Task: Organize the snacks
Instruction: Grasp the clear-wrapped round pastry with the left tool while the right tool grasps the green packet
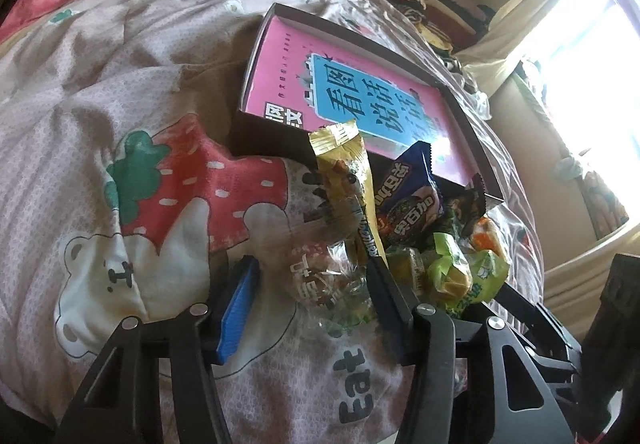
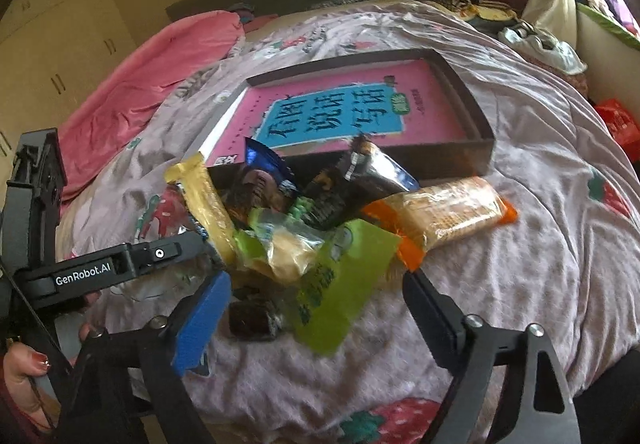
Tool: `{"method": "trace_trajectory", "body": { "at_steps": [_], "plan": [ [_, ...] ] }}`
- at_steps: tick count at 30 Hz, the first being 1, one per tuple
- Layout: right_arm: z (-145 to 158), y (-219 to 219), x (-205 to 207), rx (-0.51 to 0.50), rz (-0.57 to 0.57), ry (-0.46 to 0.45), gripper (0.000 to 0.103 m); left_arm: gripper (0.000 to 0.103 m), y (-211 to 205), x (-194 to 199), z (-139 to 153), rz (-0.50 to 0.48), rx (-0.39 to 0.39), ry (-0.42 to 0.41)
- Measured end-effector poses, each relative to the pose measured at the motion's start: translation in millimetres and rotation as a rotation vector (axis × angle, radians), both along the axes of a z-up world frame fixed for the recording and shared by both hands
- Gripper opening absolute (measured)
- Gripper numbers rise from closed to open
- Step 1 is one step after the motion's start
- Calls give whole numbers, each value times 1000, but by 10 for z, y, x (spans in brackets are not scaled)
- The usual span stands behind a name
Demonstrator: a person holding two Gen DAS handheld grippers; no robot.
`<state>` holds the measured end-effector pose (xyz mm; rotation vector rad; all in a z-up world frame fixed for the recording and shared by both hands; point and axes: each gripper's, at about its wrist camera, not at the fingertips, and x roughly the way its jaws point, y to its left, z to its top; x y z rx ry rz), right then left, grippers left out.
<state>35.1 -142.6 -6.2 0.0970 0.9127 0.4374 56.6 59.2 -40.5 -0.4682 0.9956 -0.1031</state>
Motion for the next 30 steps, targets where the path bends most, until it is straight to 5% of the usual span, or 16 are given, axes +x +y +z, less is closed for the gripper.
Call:
{"method": "trace_trajectory", "body": {
  "at_steps": [4, 8, 30],
  "plan": [
    [18, 58, 26, -9, 10, -17, 68, 56, -14, -3, -2, -7, 5, -4],
    [26, 82, 47, -27, 3, -29, 62, 52, -25, -14, -7, -9, 21, -1],
    [102, 111, -70, -47, 42, -77, 54, 49, -37, -71, 39, -22, 65, -25]
  ]
}}
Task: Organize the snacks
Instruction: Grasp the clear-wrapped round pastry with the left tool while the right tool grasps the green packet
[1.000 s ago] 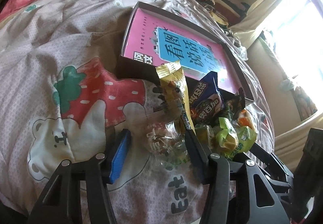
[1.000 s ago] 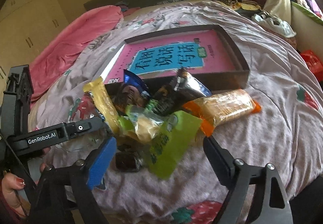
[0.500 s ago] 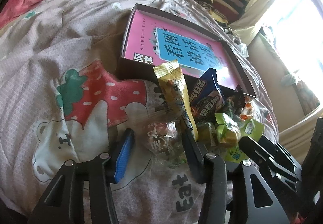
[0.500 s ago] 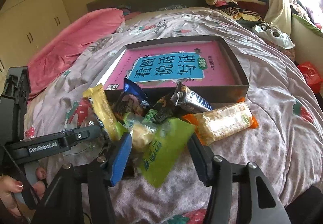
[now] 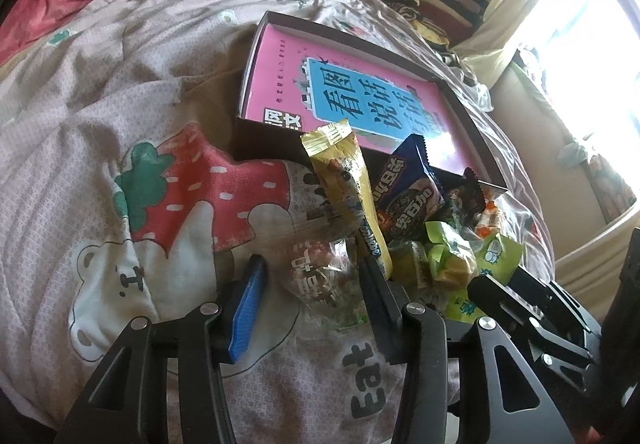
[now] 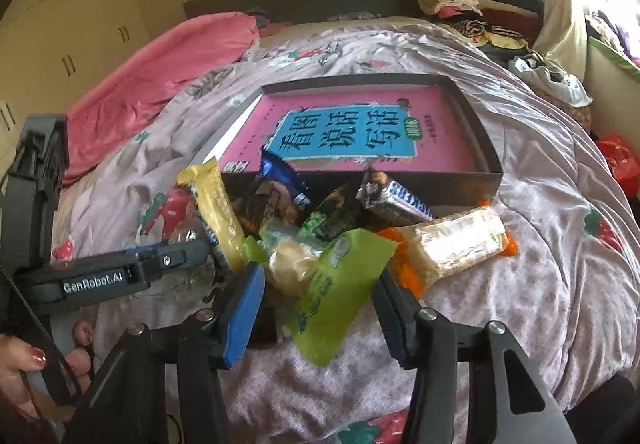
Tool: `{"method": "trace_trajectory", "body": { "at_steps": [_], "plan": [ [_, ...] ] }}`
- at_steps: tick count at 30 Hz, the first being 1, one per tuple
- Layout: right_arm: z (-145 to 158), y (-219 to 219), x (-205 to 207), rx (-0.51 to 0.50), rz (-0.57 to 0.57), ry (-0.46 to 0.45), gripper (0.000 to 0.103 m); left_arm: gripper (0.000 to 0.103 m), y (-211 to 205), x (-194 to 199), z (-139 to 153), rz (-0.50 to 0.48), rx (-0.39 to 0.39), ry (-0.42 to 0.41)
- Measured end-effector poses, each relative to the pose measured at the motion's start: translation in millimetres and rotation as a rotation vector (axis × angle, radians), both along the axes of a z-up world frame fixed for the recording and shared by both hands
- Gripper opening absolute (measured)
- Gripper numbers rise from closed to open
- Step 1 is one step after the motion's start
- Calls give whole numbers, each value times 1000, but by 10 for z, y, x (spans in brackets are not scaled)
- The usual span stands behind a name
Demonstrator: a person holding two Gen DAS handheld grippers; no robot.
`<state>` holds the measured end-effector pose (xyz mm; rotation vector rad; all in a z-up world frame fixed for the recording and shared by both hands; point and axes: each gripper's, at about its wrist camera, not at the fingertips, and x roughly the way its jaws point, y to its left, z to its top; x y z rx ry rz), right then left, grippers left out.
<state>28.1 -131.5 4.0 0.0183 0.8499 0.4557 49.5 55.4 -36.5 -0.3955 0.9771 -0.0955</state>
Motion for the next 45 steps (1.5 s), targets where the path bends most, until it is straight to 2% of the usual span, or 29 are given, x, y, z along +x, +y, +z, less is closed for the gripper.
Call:
{"method": "trace_trajectory", "body": {
  "at_steps": [9, 15, 19, 20, 24, 27, 28, 29, 33, 36, 37, 38, 40, 42, 45],
  "plan": [
    [-32, 73, 94, -2, 4, -14, 54, 49, -5, 19, -24, 0, -13, 6],
    [-13, 265, 21, -112, 54, -95, 54, 49, -29, 48, -51, -3, -5, 12],
    [-25, 374, -43, -150, 97, -127, 54, 47, -42, 84, -72, -8, -2, 15],
    [-34, 385, -38, -152, 98, -127, 53, 42, -44, 96, -79, -13, -9, 15],
    [-67, 413, 46, -166, 98, -135, 51, 40, -51, 114, -100, -24, -13, 17],
    [-61, 434, 76, -160, 117, -152, 44, 38, -45, 102, -91, -31, -16, 9],
    [-43, 434, 76, -131, 148, -149, 28, 38, -42, 92, -85, -31, -19, 7],
    [-42, 441, 84, -109, 164, -126, 23, 38, -34, 83, -73, -31, -23, 3],
    [-50, 404, 68, -88, 166, -122, 21, 36, 23, 39, -19, -20, -40, -12],
    [-5, 330, 81, -26, 157, -97, 16, 35, 78, -5, 44, -10, -54, -31],
    [19, 300, 79, -15, 150, -99, 8, 35, 92, -17, 65, -8, -59, -36],
    [39, 279, 76, -10, 147, -102, 7, 35, 104, -33, 84, -4, -60, -43],
    [60, 239, 85, 7, 139, -98, 7, 35, 123, -52, 133, 3, -58, -58],
    [29, 215, 121, 44, 147, -47, 7, 35, 128, -53, 152, 5, -61, -63],
    [9, 230, 144, 69, 153, -20, 8, 35, 121, -49, 143, 9, -64, -58]
  ]
}}
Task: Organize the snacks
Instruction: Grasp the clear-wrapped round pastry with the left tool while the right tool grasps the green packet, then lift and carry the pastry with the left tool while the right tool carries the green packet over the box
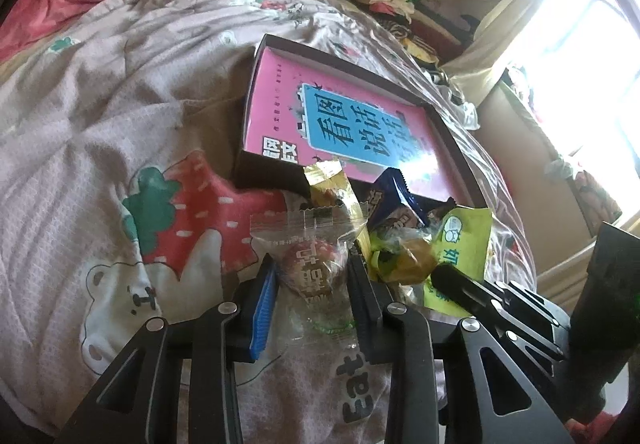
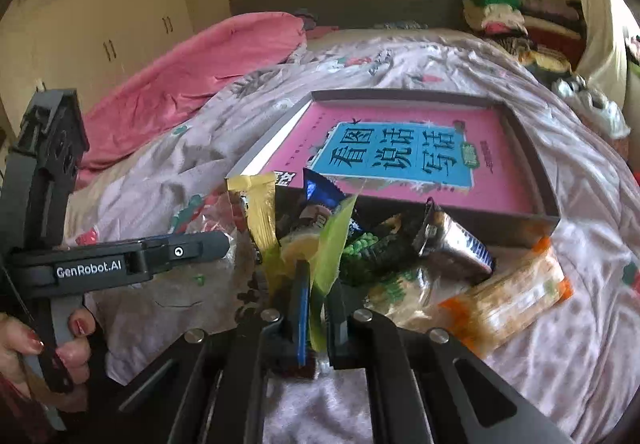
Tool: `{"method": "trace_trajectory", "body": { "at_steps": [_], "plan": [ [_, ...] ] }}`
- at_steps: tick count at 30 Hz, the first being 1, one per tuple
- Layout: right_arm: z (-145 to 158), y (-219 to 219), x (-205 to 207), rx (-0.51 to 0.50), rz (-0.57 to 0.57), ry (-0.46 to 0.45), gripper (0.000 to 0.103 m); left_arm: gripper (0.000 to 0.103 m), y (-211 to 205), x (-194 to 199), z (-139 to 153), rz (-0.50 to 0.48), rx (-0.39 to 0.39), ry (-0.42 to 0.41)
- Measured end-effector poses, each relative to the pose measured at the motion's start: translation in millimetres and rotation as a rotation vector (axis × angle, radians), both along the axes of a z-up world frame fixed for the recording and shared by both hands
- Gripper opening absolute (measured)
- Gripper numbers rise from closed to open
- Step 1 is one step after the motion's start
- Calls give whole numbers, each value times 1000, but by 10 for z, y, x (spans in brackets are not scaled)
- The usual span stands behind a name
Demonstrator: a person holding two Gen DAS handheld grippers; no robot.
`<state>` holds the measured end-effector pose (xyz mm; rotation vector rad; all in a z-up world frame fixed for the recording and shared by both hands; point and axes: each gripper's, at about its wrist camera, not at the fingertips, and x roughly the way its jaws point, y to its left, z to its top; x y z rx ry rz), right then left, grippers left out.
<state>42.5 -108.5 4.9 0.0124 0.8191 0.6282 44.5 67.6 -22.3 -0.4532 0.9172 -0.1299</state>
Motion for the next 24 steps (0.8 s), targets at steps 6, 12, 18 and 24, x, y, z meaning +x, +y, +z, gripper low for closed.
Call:
{"method": "trace_trajectory", "body": {
  "at_steps": [6, 12, 18, 24],
  "plan": [
    [-53, 124, 40, -6, 15, 24, 13, 35, 3, -6, -17, 2, 3, 4],
    [-104, 217, 97, 6, 20, 47, 31, 35, 5, -14, 11, 3, 8, -10],
    [-106, 194, 174, 45, 0, 46, 28, 35, 0, -42, 82, 3, 20, -32],
    [17, 95, 154, 73, -6, 22, 27, 35, -12, -51, 200, 2, 19, -63]
  ]
}}
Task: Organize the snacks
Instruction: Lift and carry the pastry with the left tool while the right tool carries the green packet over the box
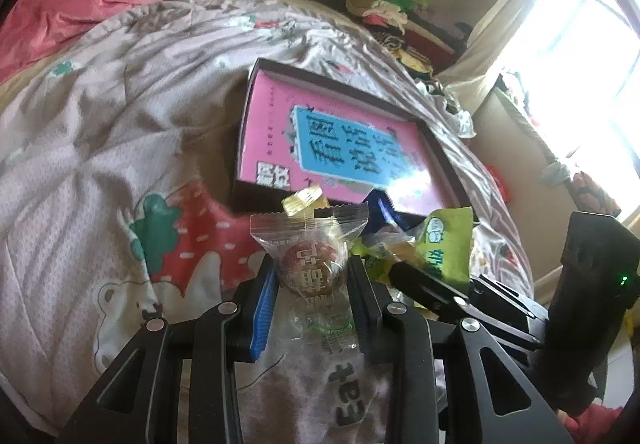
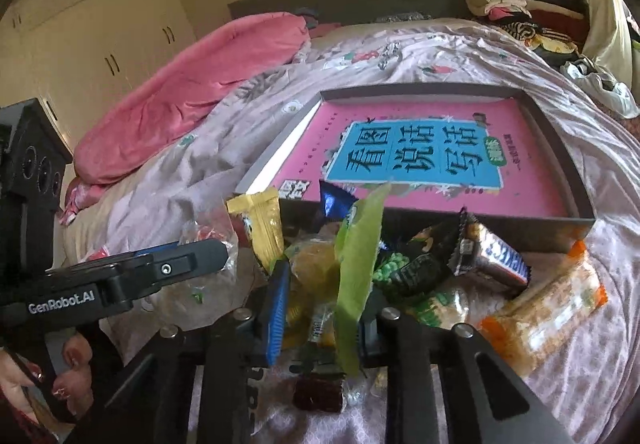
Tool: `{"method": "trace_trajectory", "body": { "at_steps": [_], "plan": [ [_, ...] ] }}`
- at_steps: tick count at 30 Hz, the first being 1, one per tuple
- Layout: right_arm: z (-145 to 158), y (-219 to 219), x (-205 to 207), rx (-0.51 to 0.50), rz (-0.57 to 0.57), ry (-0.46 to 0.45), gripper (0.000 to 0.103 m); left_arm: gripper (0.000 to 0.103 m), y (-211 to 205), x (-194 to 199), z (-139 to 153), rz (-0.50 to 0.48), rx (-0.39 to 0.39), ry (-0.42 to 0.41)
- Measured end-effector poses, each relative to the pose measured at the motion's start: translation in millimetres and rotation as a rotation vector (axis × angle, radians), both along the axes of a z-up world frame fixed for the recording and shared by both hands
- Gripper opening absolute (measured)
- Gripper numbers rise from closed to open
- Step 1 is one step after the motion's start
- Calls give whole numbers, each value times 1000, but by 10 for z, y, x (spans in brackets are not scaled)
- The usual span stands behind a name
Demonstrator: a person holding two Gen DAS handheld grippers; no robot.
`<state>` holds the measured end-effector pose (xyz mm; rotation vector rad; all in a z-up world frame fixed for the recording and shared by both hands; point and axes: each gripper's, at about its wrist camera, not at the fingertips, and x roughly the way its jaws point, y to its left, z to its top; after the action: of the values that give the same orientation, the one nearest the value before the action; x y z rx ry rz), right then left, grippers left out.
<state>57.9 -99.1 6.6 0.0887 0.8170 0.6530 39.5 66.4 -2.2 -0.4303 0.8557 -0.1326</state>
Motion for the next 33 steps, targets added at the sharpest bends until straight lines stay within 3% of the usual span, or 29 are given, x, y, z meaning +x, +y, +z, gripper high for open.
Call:
{"method": "trace_trajectory", "body": {
  "at_steps": [12, 33],
  "plan": [
    [323, -413, 219, 36, -122, -73, 27, 35, -13, 174, 161, 7, 2, -34],
    [356, -998, 588, 54, -286, -84, 27, 35, -37, 671, 288, 64, 27, -64]
  ]
}}
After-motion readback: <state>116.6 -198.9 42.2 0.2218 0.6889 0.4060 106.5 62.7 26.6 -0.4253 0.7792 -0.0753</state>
